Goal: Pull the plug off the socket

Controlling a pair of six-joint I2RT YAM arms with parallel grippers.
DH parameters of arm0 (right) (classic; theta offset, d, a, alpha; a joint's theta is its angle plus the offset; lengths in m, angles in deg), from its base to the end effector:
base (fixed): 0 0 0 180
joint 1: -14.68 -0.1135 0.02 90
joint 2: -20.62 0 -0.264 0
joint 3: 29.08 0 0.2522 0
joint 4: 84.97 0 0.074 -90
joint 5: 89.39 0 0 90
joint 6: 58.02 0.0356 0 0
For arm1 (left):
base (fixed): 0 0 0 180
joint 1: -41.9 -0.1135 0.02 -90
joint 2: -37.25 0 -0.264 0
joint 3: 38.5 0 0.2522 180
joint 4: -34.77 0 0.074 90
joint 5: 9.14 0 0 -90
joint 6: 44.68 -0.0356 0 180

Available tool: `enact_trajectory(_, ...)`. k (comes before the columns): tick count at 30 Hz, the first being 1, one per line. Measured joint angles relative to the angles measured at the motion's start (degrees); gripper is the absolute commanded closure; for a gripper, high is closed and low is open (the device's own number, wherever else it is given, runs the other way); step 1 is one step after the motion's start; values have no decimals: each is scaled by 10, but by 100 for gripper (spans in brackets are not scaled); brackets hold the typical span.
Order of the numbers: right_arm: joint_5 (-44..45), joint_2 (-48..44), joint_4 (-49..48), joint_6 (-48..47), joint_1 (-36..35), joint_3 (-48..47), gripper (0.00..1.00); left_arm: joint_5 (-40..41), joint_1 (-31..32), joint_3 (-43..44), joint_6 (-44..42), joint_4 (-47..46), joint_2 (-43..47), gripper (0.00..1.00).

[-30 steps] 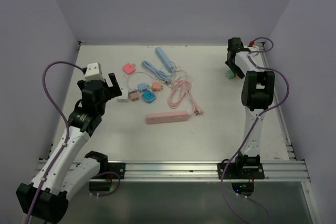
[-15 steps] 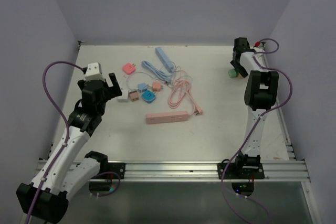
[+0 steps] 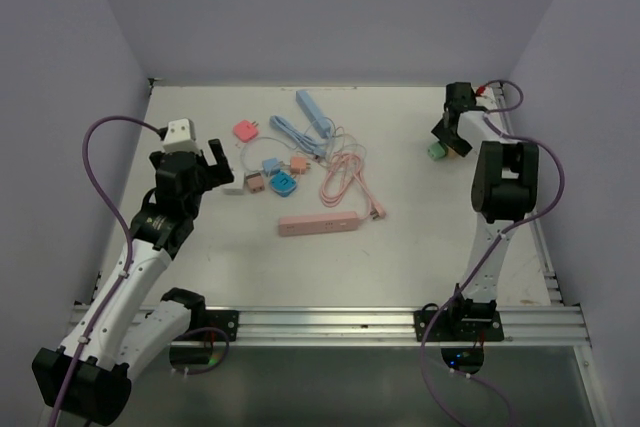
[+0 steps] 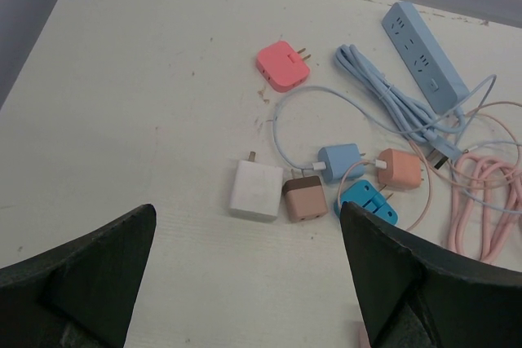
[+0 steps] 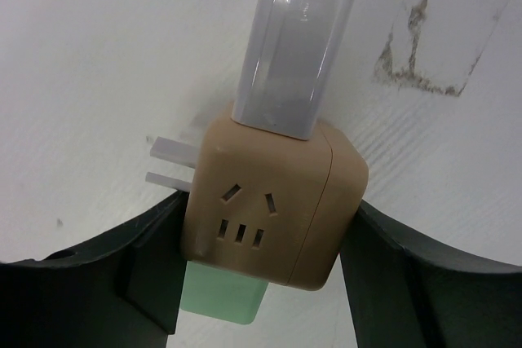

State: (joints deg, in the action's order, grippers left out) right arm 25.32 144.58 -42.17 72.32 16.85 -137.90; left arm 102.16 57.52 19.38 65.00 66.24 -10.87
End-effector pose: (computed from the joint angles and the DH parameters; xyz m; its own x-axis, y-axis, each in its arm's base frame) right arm 0.4665 -0.0326 0.1765 -0.4797 0.6066 -0.6339 0.7434 0.6648 0.0736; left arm 0.1883 -0.0392 0.3132 -0.3105 -0.2390 -0.9201 -0.1898 0.9640 -0.1864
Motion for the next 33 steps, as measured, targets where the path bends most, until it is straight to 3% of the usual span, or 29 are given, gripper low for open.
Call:
enact_trajectory(5,-59,-88,-48,-56,-31,127,100,-26,-2,0,0,-3,-1,2)
enact_trajectory(10,-130,-203,-74,-122,-106,262,100,-63,-2,-7,-9,-13,-7,2)
enact_trajectory(22,-318,-477,-170,-268,-285,442,100,-205,-2,-12,-8,-41,-50,2)
enact_trajectory(33,-395,-525,-245,-331,-446,533,100,-349,18,-9,118,-63,-85,1)
